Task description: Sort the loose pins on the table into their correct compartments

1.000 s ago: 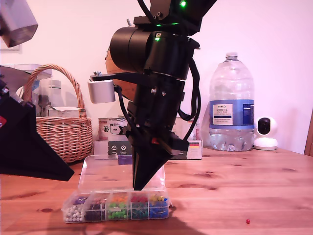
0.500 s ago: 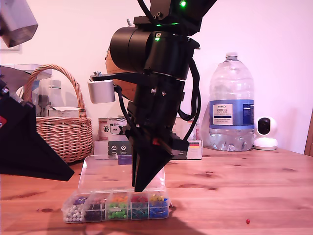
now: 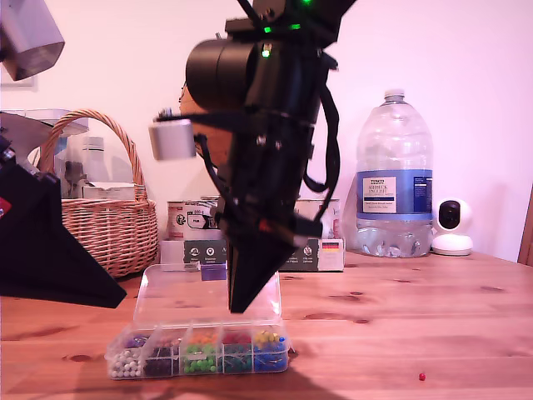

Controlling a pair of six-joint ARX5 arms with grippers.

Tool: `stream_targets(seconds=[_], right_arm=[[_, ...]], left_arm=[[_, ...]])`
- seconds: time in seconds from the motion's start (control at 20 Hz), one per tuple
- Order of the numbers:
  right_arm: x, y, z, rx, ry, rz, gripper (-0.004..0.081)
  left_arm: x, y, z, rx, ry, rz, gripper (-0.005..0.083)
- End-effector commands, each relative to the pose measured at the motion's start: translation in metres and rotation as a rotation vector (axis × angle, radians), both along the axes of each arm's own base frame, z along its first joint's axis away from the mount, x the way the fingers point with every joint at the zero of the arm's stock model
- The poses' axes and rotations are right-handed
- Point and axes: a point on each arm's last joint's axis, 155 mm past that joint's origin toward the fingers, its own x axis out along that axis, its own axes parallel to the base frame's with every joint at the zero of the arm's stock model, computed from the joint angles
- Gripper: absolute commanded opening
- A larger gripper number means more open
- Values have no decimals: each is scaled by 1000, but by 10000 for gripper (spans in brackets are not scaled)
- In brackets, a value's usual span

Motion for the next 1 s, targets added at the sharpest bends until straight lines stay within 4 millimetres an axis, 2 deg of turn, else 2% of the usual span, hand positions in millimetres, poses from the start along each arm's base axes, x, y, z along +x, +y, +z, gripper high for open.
stream_targets(seconds=[0.0, 0.35, 0.55, 0.95], right_arm=[[-3, -1, 20, 16, -23, -9, -13], [-11, -29, 42, -49, -31, -41, -13], [-25, -55, 39, -134, 31, -78, -13], [-44, -84, 38, -154, 23, -118, -13]], left_arm=[[-2, 5, -10, 16, 15, 5, -24], [-2, 5, -10, 16, 14, 6, -24], [-2, 5, -10, 16, 14, 6, -24], [-2, 5, -10, 16, 14, 6, -24]])
